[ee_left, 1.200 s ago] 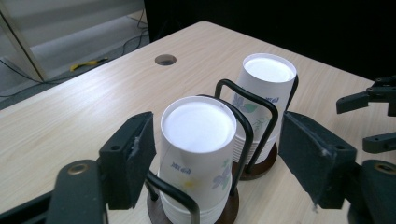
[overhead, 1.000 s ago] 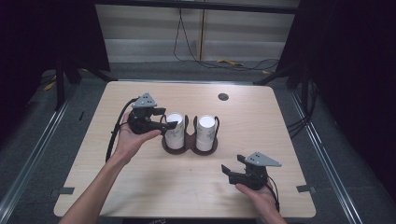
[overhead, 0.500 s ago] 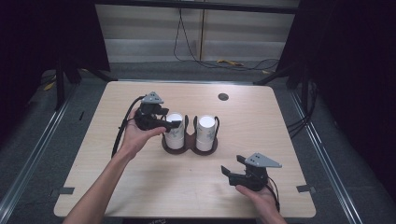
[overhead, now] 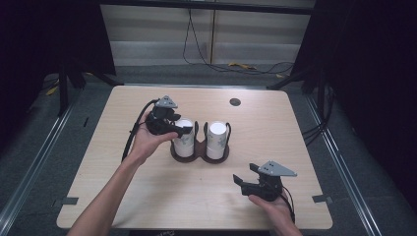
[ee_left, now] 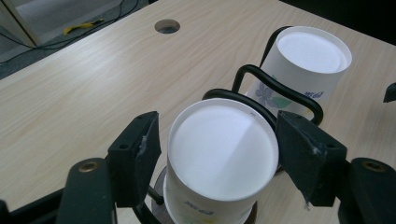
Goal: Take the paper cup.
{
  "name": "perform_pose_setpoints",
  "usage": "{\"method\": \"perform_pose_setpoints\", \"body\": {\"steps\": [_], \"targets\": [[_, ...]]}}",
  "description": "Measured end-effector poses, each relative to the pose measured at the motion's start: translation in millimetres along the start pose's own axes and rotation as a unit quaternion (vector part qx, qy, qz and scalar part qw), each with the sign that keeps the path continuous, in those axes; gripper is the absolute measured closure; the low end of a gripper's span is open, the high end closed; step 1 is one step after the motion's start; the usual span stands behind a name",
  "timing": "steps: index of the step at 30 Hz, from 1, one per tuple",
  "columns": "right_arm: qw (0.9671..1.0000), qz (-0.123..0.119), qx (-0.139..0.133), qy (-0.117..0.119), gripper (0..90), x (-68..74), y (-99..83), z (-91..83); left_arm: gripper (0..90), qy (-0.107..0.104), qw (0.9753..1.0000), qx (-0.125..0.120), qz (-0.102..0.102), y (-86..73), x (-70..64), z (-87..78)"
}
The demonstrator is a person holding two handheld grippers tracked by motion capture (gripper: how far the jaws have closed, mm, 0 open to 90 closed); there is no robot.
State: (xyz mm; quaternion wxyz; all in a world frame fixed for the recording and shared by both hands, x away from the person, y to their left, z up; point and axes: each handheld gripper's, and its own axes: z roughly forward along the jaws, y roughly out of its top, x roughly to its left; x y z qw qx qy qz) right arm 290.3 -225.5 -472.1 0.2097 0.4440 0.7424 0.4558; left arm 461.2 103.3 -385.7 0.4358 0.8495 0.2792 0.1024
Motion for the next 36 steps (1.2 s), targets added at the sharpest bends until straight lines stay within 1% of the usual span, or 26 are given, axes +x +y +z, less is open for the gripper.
{"method": "perform_pose_setpoints", "body": {"steps": [3,4,7,8,10,11,13,16,18,22,23,24,27,30,32,36], "targets": [[1.0,0.001,0.0,-0.001,23.9,-0.3,0.1,0.1,30.8,0.0,1.0,0.008,0.002,0.6,-0.9,2.4],[1.0,0.001,0.0,-0.001,23.9,-0.3,0.1,0.2,30.8,0.0,0.9999,0.013,0.006,0.7,-1.3,3.1],[1.0,0.001,0.0,0.0,23.9,-0.3,0.0,0.5,31.1,-0.001,0.9997,0.023,0.005,0.6,-1.6,4.4],[1.0,0.001,0.0,0.0,23.9,-0.3,0.0,0.7,31.1,0.002,0.9997,0.024,0.006,0.4,-1.5,4.6],[1.0,0.001,0.0,-0.001,23.9,-0.4,0.0,0.9,31.0,0.0,0.9997,0.023,0.004,0.2,-0.9,4.9],[1.0,0.001,0.0,-0.001,23.9,-0.4,0.1,0.9,31.0,0.002,0.9996,0.029,0.006,0.3,-0.5,4.5],[1.0,0.002,0.0,-0.001,23.9,-0.4,0.1,0.8,30.9,0.001,0.9995,0.031,0.007,-0.1,-0.8,5.6],[1.0,0.004,0.0,-0.002,23.9,-0.7,0.0,0.8,28.2,0.006,0.9992,0.038,0.009,-0.2,-1.5,8.0],[1.0,0.004,0.001,-0.003,23.9,-1.0,-0.2,1.0,27.8,0.003,0.9994,0.035,0.005,-0.7,-1.5,9.7],[1.0,0.006,0.002,-0.003,24.0,-1.1,-0.2,1.0,29.9,0.004,0.9987,0.049,0.01,-1.4,-1.7,12.1],[1.0,0.005,0.002,-0.003,24.1,-1.5,-0.3,0.9,32.3,0.002,0.9987,0.049,0.011,-1.7,-2.3,12.1],[1.0,0.005,0.002,-0.003,24.1,-1.5,-0.3,0.9,32.8,0.002,0.9987,0.049,0.011,-1.7,-2.3,12.1],[0.9999,0.009,-0.001,-0.007,24.9,-2.0,-0.4,0.2,33.3,0.006,0.9986,0.051,0.012,-1.0,-3.5,12.1],[0.9999,0.011,0.001,-0.006,24.9,-1.6,-0.8,0.8,33.9,0.003,0.9989,0.046,0.009,-0.4,-2.9,10.8],[0.9999,0.011,0.002,-0.007,24.9,-1.5,-0.8,0.9,34.1,0.004,0.999,0.044,0.011,0.2,-2.8,9.2],[0.9999,0.012,0.002,-0.006,25.2,-1.8,-0.8,1.2,34.8,0.006,0.9994,0.035,0.002,1.0,-2.9,4.4]]}}
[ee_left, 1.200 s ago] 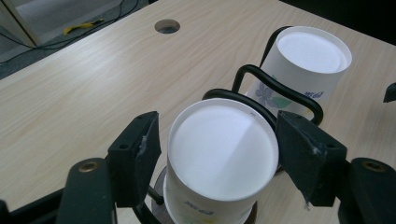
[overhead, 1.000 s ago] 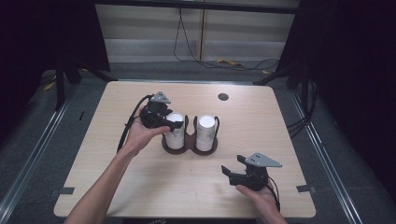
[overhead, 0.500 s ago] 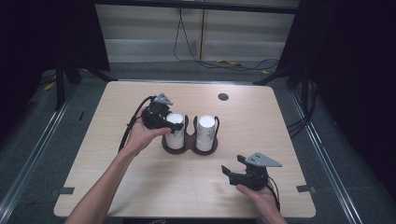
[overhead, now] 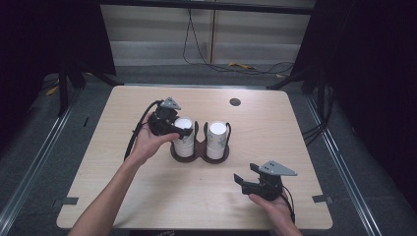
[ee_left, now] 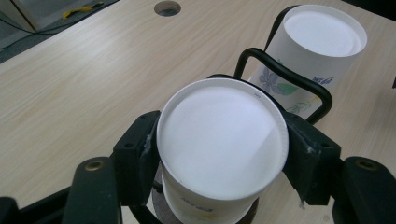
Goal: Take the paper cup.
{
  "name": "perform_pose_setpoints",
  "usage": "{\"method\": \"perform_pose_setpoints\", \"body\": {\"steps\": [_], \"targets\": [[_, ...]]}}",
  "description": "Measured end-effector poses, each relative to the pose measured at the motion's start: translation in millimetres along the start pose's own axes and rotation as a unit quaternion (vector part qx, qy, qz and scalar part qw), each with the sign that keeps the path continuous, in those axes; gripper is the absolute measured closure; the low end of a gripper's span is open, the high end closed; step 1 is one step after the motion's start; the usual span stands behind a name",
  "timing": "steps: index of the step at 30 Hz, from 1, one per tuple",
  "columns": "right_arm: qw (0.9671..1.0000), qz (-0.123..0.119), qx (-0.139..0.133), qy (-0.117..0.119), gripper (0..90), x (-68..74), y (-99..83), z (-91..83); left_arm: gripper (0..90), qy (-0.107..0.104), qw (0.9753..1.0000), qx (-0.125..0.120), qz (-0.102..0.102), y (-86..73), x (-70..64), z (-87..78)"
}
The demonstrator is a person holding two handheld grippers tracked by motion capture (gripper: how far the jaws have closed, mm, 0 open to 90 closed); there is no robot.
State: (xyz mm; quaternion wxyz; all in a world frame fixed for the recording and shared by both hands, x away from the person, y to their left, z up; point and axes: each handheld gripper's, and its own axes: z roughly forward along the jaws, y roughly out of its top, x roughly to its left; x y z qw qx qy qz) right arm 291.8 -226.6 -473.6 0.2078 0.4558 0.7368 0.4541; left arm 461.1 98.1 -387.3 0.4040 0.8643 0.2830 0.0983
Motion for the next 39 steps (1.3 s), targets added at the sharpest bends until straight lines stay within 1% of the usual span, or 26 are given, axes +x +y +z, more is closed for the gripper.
{"method": "perform_pose_setpoints", "body": {"steps": [1,4,7,10,12,15,18,21,25,26,29,35,39], "targets": [[1.0,0.0,0.0,0.0,25.3,-0.1,0.0,0.1,34.9,0.002,1.0,0.001,0.004,0.3,-0.2,-0.9],[1.0,-0.002,0.002,-0.001,25.5,0.0,0.0,0.8,35.2,0.001,1.0,-0.01,0.002,1.0,-1.0,-3.5],[1.0,-0.004,0.001,0.001,25.6,0.5,0.1,1.1,35.3,0.0,0.9999,-0.014,0.0,2.4,-0.8,-7.0],[1.0,-0.003,0.0,0.0,25.7,0.4,0.1,1.2,35.4,0.001,0.9998,-0.018,0.005,3.3,-1.7,-9.3],[1.0,-0.002,0.001,0.0,25.7,0.1,0.1,1.3,35.6,0.001,0.9998,-0.02,0.003,4.3,-2.0,-10.4],[1.0,-0.003,0.001,0.0,25.9,0.0,0.1,1.2,35.8,0.003,0.9996,-0.029,0.0,5.7,-1.3,-12.1],[1.0,-0.003,0.0,0.0,26.0,0.2,0.1,1.3,35.8,0.005,0.9994,-0.033,-0.005,7.1,-3.3,-13.9],[1.0,-0.003,0.001,0.0,26.1,0.4,0.0,1.5,35.8,0.012,0.9993,-0.034,0.001,8.9,-5.5,-15.4],[1.0,-0.004,0.0,0.0,26.3,1.4,0.1,0.9,35.8,0.014,0.9992,-0.038,0.005,9.8,-4.8,-18.5],[1.0,-0.004,0.0,0.0,26.3,1.3,0.1,0.8,35.9,0.011,0.9991,-0.041,0.002,9.9,-4.7,-19.1],[1.0,-0.003,0.0,0.001,26.3,1.0,0.1,1.2,36.0,0.013,0.9989,-0.046,0.001,10.4,-3.9,-21.9],[1.0,-0.005,0.0,0.001,26.4,1.3,0.0,1.2,35.9,0.004,0.9985,-0.054,0.004,13.1,-5.7,-26.6],[1.0,-0.005,0.0,0.002,26.4,1.2,0.0,1.1,35.9,0.009,0.9984,-0.056,0.008,14.7,-6.7,-28.1]]}}
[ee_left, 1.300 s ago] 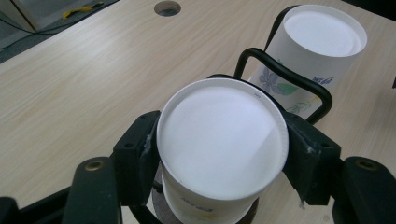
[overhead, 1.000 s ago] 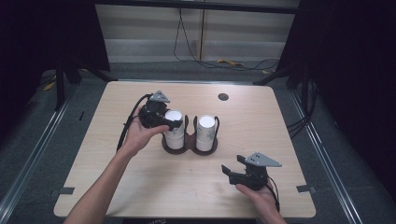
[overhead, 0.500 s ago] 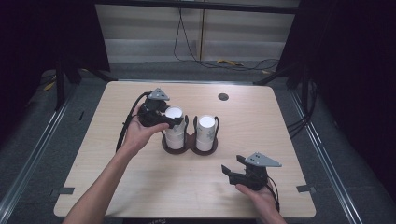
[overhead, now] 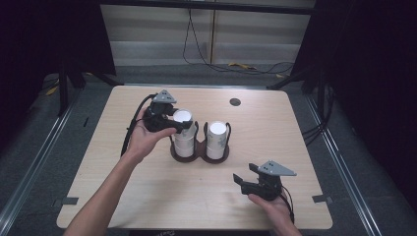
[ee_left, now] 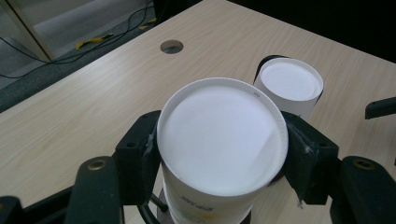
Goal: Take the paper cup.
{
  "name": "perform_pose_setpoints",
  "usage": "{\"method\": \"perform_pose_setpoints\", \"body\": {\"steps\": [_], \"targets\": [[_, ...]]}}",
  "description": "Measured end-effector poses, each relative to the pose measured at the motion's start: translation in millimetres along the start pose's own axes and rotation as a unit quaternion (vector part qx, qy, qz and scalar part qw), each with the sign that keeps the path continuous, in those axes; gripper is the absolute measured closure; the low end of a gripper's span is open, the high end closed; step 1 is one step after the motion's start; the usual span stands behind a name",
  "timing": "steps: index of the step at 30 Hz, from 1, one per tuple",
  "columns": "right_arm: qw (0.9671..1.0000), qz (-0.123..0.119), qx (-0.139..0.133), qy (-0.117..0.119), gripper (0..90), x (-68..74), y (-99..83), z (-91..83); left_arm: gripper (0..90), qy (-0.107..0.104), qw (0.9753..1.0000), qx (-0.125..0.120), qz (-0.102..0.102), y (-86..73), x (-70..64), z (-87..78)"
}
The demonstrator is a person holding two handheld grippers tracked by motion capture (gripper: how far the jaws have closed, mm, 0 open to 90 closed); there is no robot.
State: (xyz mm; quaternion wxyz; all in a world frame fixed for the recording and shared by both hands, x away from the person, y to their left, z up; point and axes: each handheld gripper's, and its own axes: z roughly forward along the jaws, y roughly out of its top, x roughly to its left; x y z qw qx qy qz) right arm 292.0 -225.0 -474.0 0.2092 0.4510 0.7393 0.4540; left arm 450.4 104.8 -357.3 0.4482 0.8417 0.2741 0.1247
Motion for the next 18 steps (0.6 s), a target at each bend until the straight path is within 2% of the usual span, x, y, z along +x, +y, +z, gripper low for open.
{"method": "perform_pose_setpoints", "body": {"steps": [13,18], "targets": [[1.0,0.002,0.0,-0.001,26.4,0.2,0.0,-0.2,35.8,-0.009,0.9997,-0.022,-0.003,0.9,0.3,-8.0],[1.0,0.0,0.001,-0.001,26.3,0.6,-0.1,-0.1,35.8,-0.013,0.9993,-0.032,-0.016,1.7,2.5,-12.7]]}}
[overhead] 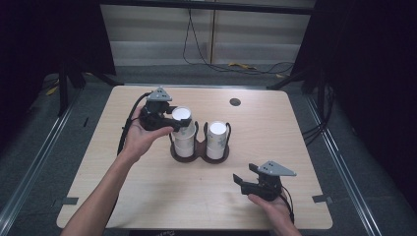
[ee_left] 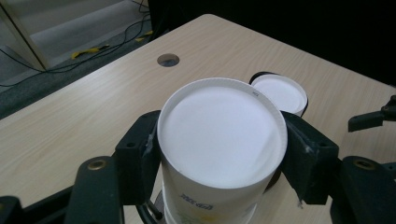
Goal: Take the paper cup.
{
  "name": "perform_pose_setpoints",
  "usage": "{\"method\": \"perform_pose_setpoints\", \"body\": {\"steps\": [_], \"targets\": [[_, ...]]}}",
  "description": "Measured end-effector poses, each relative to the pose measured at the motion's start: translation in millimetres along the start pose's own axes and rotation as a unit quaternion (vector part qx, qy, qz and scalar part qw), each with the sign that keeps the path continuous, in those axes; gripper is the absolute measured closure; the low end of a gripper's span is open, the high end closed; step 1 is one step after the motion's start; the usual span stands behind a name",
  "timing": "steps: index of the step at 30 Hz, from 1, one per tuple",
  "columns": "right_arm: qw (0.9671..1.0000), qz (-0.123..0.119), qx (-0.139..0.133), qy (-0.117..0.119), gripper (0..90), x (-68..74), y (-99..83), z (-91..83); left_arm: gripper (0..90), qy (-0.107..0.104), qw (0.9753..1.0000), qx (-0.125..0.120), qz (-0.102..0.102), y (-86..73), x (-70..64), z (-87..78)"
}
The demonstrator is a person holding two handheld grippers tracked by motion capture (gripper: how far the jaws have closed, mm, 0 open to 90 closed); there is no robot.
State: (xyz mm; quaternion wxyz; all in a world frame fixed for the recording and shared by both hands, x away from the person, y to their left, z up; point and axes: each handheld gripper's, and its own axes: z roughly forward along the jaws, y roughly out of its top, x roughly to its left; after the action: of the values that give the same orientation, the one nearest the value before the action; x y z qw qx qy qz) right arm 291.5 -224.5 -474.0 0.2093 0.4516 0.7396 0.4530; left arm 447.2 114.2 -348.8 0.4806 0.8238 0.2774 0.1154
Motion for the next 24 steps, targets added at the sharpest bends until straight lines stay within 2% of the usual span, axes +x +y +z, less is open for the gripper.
{"method": "perform_pose_setpoints", "body": {"steps": [9,14,17,19,24], "targets": [[1.0,0.0,-0.001,0.0,26.2,0.7,0.2,0.1,35.9,0.004,1.0,-0.008,0.001,2.7,-0.9,-9.1],[1.0,0.0,-0.001,0.002,26.0,1.3,0.2,0.4,35.9,-0.003,0.9998,-0.017,0.001,2.4,-3.5,-15.4],[1.0,-0.002,-0.001,0.003,25.9,1.2,0.2,0.3,35.9,-0.025,0.9993,-0.025,-0.008,1.6,-2.7,-18.9],[1.0,-0.002,-0.001,0.005,25.8,1.5,0.2,0.1,35.8,-0.019,0.9996,-0.021,0.0,0.4,-3.9,-20.5],[0.9999,-0.003,-0.005,0.011,25.2,1.9,0.6,0.3,35.6,-0.027,0.9994,-0.024,-0.003,-4.0,-8.5,-25.5]]}}
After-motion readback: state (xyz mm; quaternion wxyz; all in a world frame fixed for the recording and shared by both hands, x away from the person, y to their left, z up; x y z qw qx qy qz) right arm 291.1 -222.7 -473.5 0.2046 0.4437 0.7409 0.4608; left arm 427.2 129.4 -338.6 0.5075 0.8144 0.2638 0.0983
